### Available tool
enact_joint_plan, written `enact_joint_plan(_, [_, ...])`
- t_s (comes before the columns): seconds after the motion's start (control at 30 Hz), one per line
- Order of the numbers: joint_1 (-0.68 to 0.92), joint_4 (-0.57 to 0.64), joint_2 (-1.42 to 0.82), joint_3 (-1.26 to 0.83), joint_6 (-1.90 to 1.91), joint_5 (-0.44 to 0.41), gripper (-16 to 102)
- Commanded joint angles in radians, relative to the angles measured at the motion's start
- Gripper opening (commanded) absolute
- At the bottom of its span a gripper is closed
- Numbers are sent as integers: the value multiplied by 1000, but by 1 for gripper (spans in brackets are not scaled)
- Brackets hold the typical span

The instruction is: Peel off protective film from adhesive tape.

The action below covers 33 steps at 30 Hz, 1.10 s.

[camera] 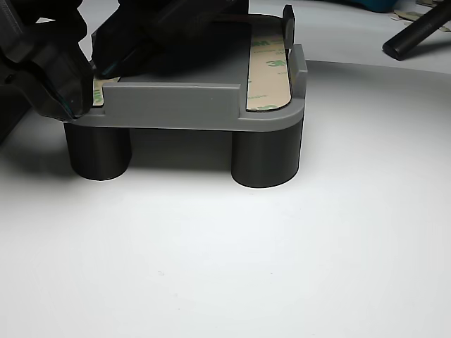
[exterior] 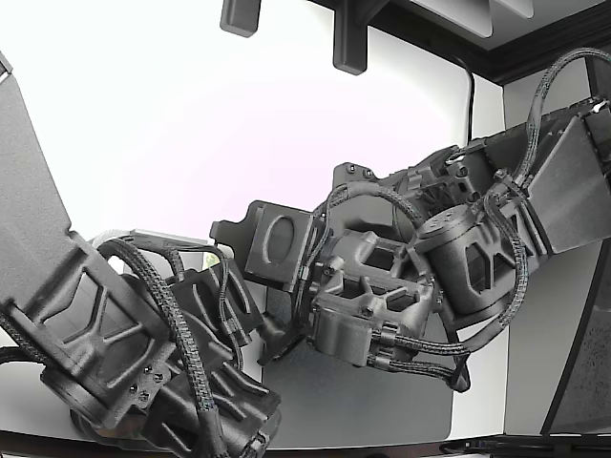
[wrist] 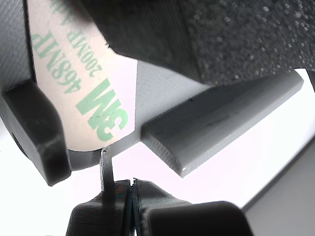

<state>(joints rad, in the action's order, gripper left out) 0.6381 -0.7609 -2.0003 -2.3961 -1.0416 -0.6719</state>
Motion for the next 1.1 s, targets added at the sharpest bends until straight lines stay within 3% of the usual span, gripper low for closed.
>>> enact_joint_plan(0.0, [-5,3,-15,34,2,-2,-10])
enact_joint_plan(1.07, [0,8,-28,20,-11,-15,-10])
